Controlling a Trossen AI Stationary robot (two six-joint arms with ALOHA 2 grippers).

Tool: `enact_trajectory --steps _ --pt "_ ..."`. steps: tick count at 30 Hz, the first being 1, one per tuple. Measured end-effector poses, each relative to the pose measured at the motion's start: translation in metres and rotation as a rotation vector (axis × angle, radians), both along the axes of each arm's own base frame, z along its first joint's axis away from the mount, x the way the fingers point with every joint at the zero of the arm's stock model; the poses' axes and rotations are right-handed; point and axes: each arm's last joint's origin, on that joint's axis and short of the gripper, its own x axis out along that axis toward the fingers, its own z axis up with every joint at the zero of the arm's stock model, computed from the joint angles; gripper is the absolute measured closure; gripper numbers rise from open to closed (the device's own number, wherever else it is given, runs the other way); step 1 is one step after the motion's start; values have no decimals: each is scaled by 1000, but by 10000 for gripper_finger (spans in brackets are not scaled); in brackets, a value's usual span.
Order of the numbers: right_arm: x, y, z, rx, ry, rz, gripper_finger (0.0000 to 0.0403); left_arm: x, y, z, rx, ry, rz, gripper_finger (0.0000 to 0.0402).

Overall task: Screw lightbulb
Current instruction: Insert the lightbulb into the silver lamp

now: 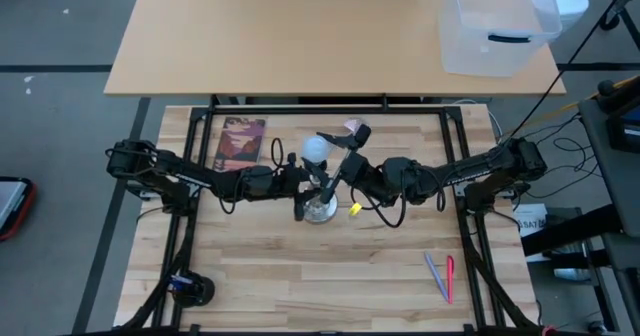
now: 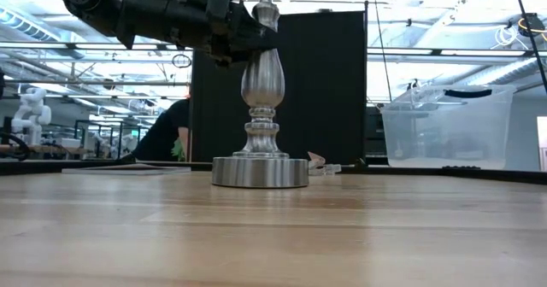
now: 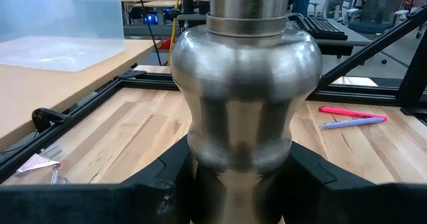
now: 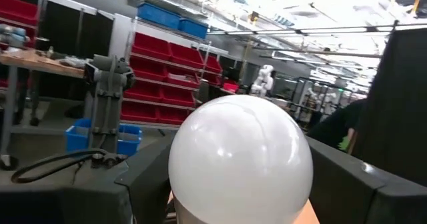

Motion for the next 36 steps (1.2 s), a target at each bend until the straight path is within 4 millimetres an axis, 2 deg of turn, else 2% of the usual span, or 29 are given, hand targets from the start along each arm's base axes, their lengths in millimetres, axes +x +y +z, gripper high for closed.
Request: enact_trajectory --steps 15,21,25,28,32,36 --pt "8 4 -9 17 -33 -58 124 0 1 0 -22 -6 33 243" --pt "9 4 -10 -9 -12 -59 108 0 1 0 -22 -6 34 243" --pt "16 5 -34 -49 120 -74 92 0 2 0 -23 -7 50 243" --pt "11 4 -20 -11 59 -63 84 0 2 1 -23 -7 50 243" --pt "14 5 -29 -26 101 -57 79 0 2 1 -21 -6 49 243" --pt "11 7 -20 -22 59 -54 79 0 2 0 -21 -6 49 243"
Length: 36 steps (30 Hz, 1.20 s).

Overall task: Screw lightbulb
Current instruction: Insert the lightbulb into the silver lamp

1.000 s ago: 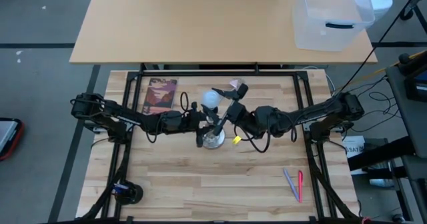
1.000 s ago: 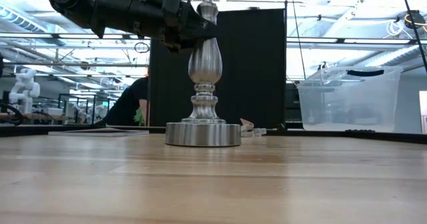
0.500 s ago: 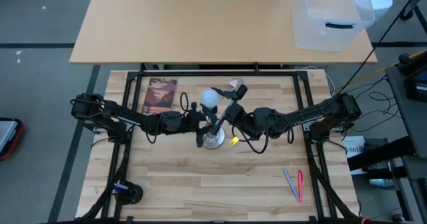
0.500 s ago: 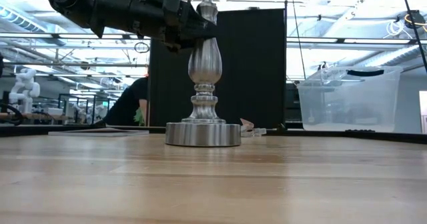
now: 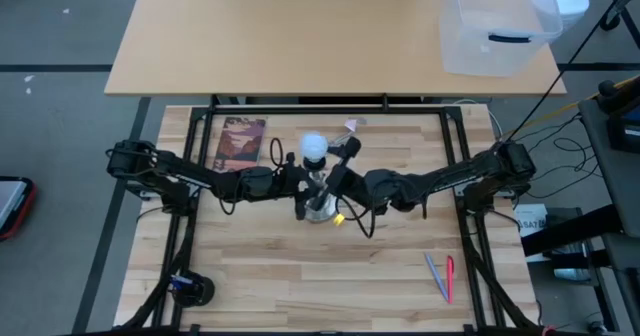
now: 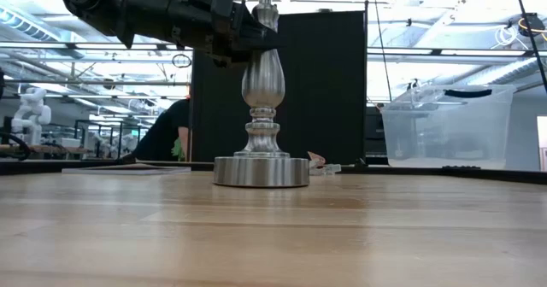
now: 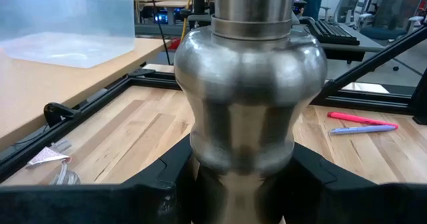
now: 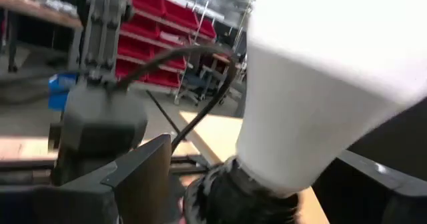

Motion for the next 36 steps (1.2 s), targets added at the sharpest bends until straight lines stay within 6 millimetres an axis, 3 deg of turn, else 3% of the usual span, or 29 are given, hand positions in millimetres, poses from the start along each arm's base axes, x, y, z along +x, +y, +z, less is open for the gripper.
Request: enact_trajectory --steps 24,36 --pt "-17 -1 23 -41 -19 -42 78 0 0 0 1 2 -3 243" --pt "-17 -1 24 -19 -38 -9 78 0 0 0 1 2 -4 243"
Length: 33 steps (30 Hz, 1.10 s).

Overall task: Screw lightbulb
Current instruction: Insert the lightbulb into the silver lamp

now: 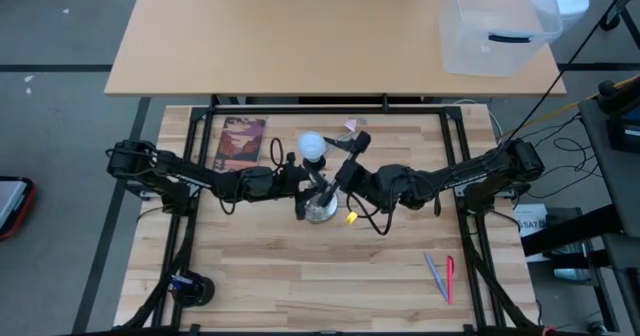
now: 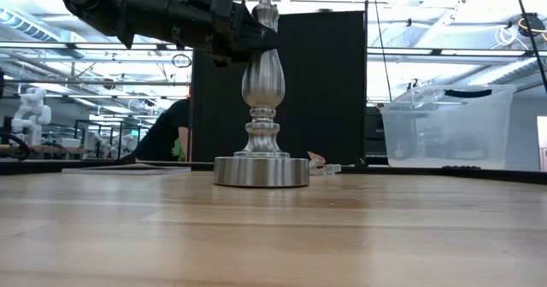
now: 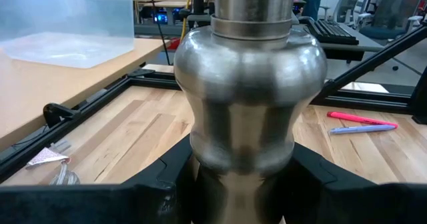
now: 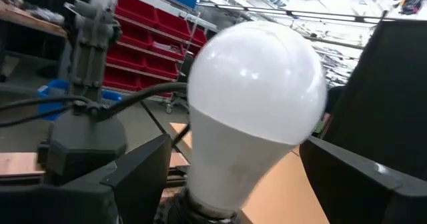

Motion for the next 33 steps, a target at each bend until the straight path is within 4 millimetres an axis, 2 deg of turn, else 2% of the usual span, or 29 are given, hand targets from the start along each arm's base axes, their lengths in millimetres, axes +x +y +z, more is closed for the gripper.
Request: enact_trajectory --steps 7,17,33 --pt "0 0 2 15 -20 6 78 0 0 0 0 0 0 243" --pt "1 -1 19 17 -63 26 78 0 0 0 1 0 -1 243" --pt "2 -4 20 27 -82 84 78 0 0 0 0 0 -1 243"
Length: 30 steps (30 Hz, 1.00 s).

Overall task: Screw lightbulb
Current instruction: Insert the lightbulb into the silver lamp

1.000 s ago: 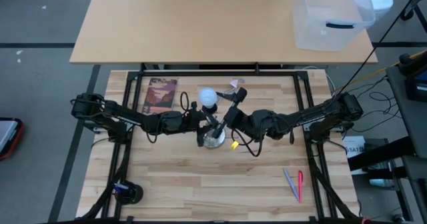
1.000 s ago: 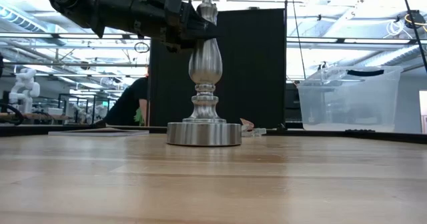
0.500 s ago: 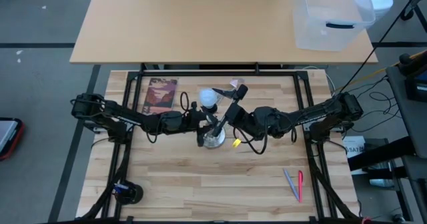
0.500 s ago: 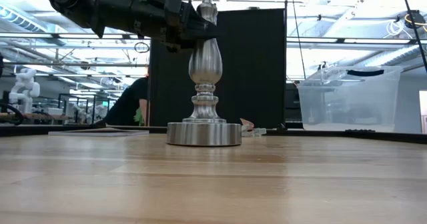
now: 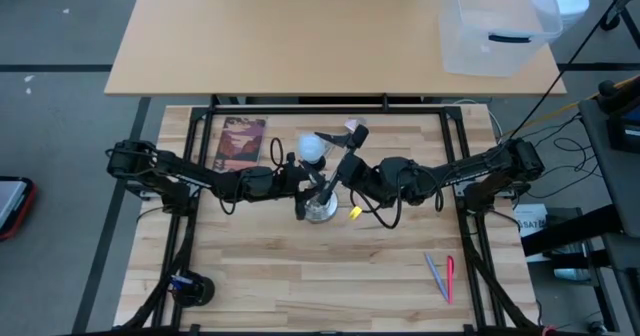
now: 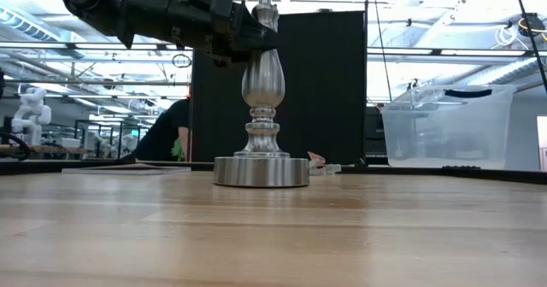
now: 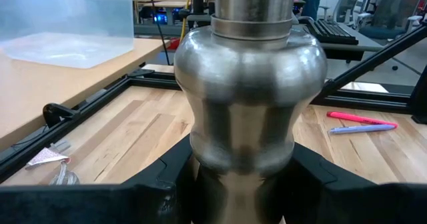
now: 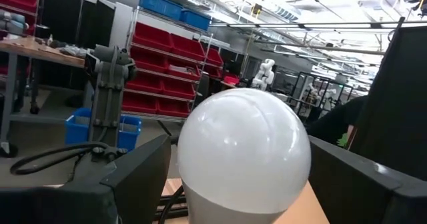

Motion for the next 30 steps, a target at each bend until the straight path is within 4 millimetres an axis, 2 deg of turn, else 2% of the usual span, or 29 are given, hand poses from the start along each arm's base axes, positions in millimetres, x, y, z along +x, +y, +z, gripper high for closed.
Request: enact_trajectory --steps 7,25,30 --pt "0 0 -1 1 6 -1 81 0 0 0 0 0 0 243" --pt "-2 3 -4 83 11 -94 136 0 0 0 -1 -2 9 243" --pt "-2 3 -5 98 2 -96 138 0 1 0 1 -4 45 243"
